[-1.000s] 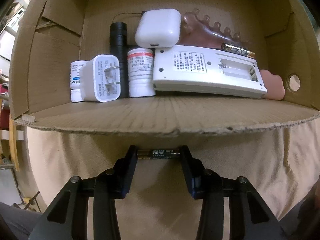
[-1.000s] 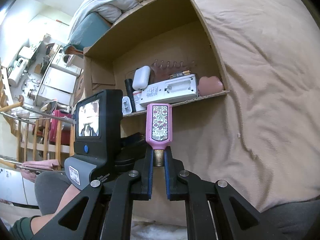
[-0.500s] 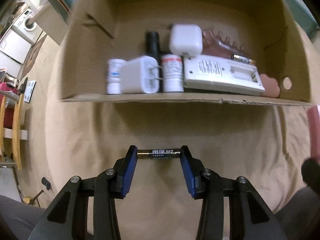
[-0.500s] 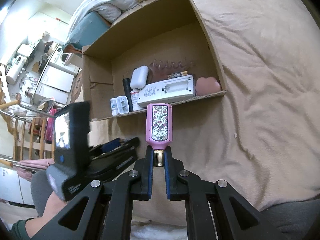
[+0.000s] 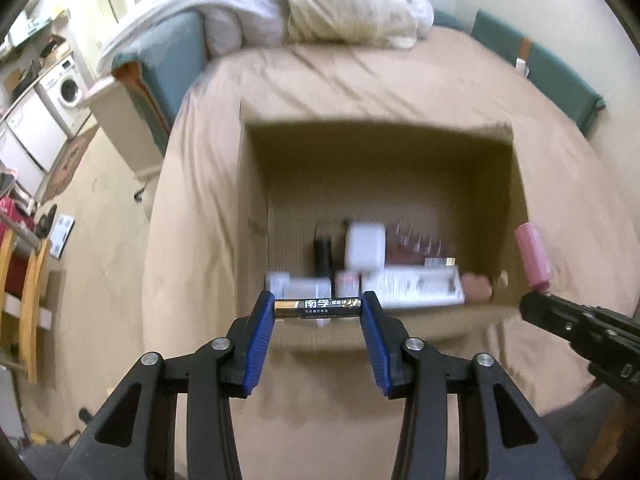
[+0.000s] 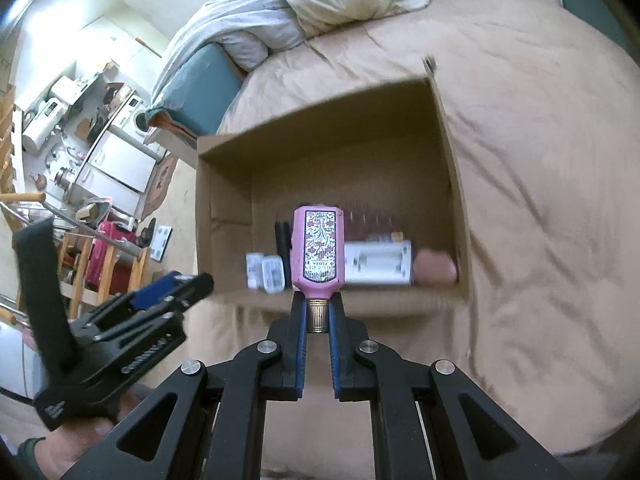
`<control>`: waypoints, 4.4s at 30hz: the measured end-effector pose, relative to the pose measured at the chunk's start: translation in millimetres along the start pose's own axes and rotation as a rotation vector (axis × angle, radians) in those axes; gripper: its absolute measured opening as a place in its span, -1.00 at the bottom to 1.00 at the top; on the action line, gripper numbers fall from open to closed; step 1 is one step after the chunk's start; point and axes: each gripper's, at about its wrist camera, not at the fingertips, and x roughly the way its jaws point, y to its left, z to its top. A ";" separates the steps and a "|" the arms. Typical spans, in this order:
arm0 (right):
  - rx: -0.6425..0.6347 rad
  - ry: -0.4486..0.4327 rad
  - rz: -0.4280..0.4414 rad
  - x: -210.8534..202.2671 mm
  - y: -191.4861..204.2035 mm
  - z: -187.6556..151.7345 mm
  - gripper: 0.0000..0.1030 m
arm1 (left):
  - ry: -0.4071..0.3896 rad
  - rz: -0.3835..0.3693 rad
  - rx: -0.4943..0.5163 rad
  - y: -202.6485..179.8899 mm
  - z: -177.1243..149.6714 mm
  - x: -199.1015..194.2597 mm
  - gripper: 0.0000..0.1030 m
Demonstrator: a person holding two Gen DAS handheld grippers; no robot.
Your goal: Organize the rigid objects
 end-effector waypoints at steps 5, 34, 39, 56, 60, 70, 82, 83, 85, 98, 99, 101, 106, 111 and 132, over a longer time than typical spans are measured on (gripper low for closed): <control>-0.027 -0.006 -0.034 11.9 4.8 35.4 -0.79 | -0.009 -0.007 0.015 -20.0 27.2 15.4 -0.23; 0.002 0.125 -0.122 94.1 -22.6 43.3 -0.78 | 0.166 -0.003 0.080 -45.8 24.8 142.5 -0.22; -0.020 0.063 -0.140 74.9 -18.2 45.3 0.15 | 0.143 0.009 0.092 -45.5 29.0 138.7 -0.22; -0.002 -0.129 -0.085 6.3 1.7 42.4 1.00 | 0.114 -0.029 0.031 -37.7 31.2 80.1 0.82; -0.033 -0.154 -0.104 -7.7 8.0 29.7 1.00 | 0.071 -0.055 0.000 -20.2 30.2 49.9 0.99; -0.028 -0.299 -0.184 -36.9 11.3 -18.3 1.00 | -0.081 -0.011 -0.024 2.6 -11.4 -19.6 0.99; -0.142 -0.319 -0.240 -34.8 30.5 -56.8 1.00 | -0.146 0.009 -0.049 24.8 -71.5 -25.3 0.99; -0.144 -0.316 -0.247 -31.3 28.6 -59.0 1.00 | -0.133 0.024 -0.047 25.6 -73.8 -20.5 0.99; -0.136 -0.297 -0.253 -23.0 23.6 -62.1 1.00 | -0.124 0.046 -0.052 27.4 -73.9 -15.4 0.99; -0.139 -0.275 -0.277 -6.0 23.0 -57.9 1.00 | -0.072 0.027 -0.063 22.5 -70.6 8.2 0.99; -0.137 -0.275 -0.276 -6.1 22.6 -57.7 1.00 | -0.072 0.027 -0.062 22.2 -70.7 8.5 0.99; -0.132 -0.275 -0.275 -5.8 22.2 -57.3 1.00 | -0.072 0.027 -0.063 22.3 -70.6 8.6 0.99; -0.131 -0.269 -0.278 -4.8 21.9 -57.4 1.00 | -0.070 0.022 -0.076 23.8 -70.7 8.3 0.99; -0.131 -0.266 -0.281 -4.2 21.1 -57.5 1.00 | -0.068 0.022 -0.088 26.1 -69.8 8.3 0.99; -0.129 -0.265 -0.300 -3.7 18.7 -58.4 1.00 | -0.071 0.026 -0.098 28.5 -68.5 7.6 0.99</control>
